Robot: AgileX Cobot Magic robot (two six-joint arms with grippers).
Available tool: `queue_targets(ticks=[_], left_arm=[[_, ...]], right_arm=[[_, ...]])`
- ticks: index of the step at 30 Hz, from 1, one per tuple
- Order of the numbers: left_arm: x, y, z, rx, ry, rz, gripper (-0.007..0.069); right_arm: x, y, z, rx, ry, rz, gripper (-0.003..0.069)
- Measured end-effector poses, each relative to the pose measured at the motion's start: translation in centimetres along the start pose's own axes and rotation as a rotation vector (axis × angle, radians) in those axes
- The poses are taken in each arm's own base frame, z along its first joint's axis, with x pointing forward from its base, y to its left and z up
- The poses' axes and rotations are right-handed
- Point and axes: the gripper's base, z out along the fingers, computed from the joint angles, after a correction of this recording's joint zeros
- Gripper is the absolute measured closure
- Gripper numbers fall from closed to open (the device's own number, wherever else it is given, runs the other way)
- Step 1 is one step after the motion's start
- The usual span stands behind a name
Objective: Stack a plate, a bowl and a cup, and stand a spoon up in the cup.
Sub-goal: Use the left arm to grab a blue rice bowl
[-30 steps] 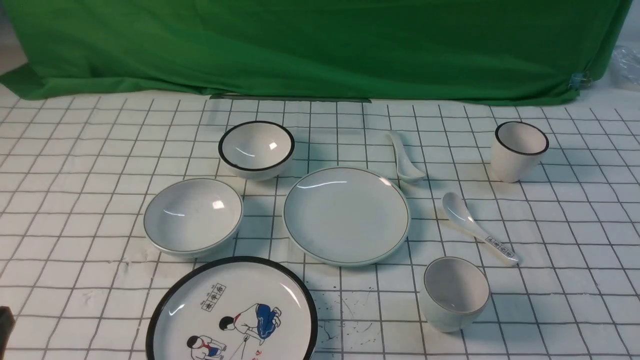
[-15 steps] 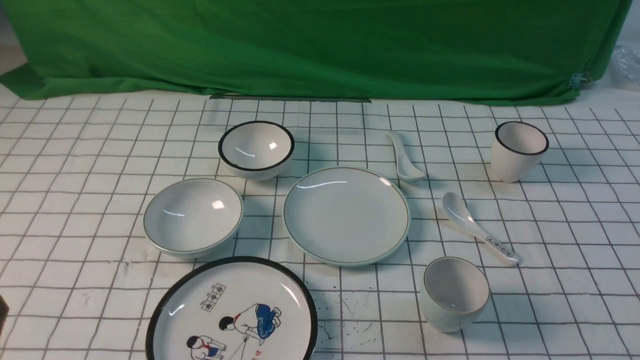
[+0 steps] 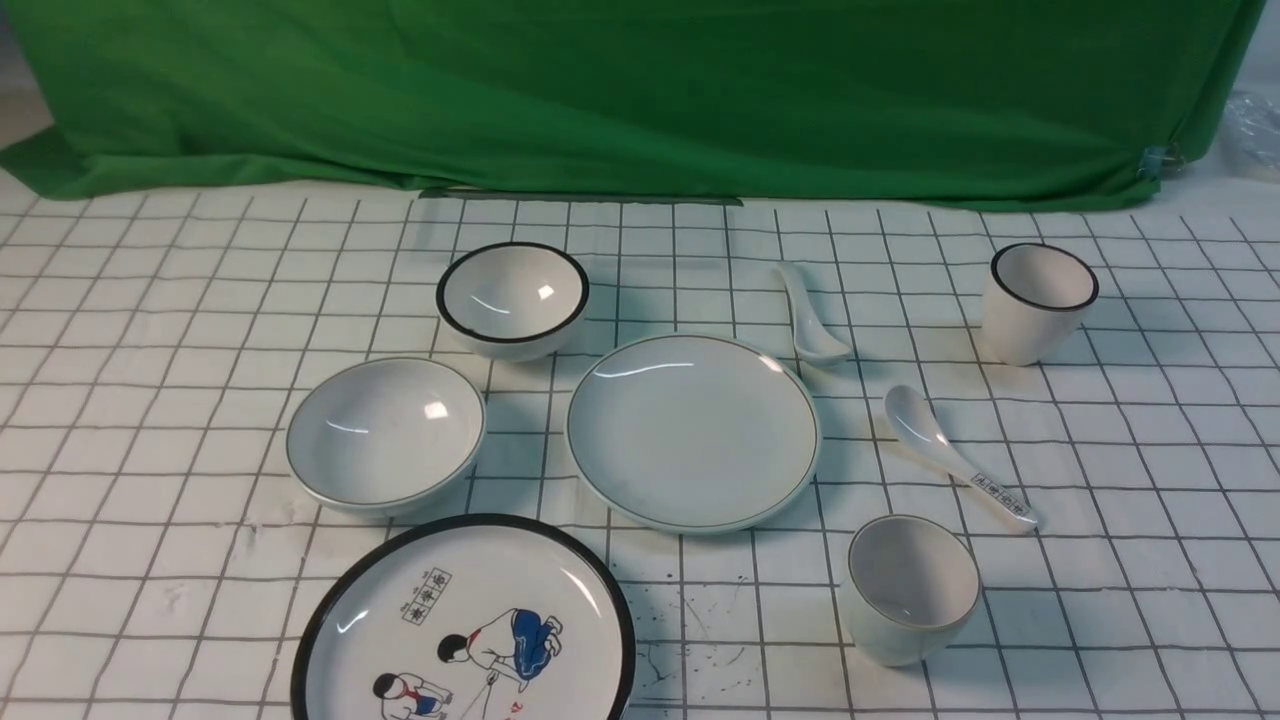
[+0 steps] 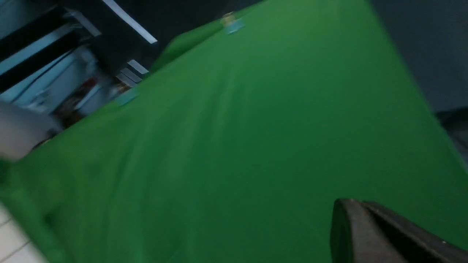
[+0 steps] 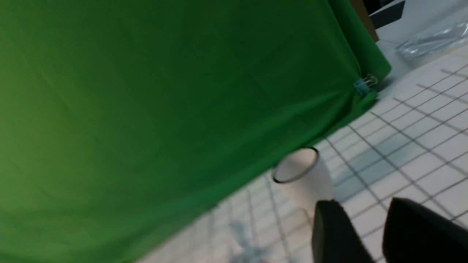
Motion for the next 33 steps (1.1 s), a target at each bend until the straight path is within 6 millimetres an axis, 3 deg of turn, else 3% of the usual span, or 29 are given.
queue_targets(ticks=[2,6,9,11,14,15,16,17,21,24,25,28,33], left_arm=[[-1.9,-3.1,0.9,0.079,0.021,0.072,0.0622],[-4.0,-6.7,3.6,0.044,0.160,0.198,0.0622],[-4.5,-8.1,7.4,-0.124,0.411,0.342,0.0622],[-3.6,-7.8,9.9,-0.227,0.623,0.439,0.0622],[-0.8,-6.0,12.8,-0.344,0.950,0.541,0.0622],[0.7,-4.7,14.0,-0.379,1.062,0.571,0.0622],[1.0,-4.5,14.1,-0.387,1.086,0.574,0.0622],[2.9,-2.8,15.2,-0.421,1.204,0.600,0.0622],[8.5,2.5,18.0,-0.512,1.427,0.609,0.0622],[11.2,4.7,19.4,-0.540,1.501,0.576,0.0622],[12.7,5.9,20.1,-0.550,1.543,0.562,0.0622],[14.5,7.4,21.6,-0.550,1.586,0.559,0.0622],[17.1,9.5,23.2,-0.563,1.630,0.538,0.0593]], right_arm=[[-0.2,0.1,0.0,-0.010,-0.021,0.087,0.0411],[-0.3,0.1,0.0,-0.016,-0.029,0.147,0.0411],[-0.4,0.2,0.0,-0.025,-0.046,0.166,0.0411],[-0.5,0.3,0.0,-0.034,-0.049,0.169,0.0421],[-1.0,1.4,-0.2,-0.047,0.037,0.093,0.0501],[-2.0,2.7,-0.3,-0.070,0.084,0.010,0.0567],[-1.9,2.6,-0.3,-0.066,0.102,-0.004,0.0575],[-3.2,4.3,-0.2,-0.089,0.175,-0.096,0.0609],[-5.9,8.3,1.2,-0.123,0.416,-0.306,0.0629],[-6.6,10.7,3.1,-0.130,0.640,-0.444,0.0631],[-6.7,11.6,4.2,-0.128,0.745,-0.498,0.0631],[-5.9,12.8,6.2,-0.132,0.941,-0.605,0.0633],[-3.9,13.2,8.3,-0.129,1.101,-0.663,0.0632]])
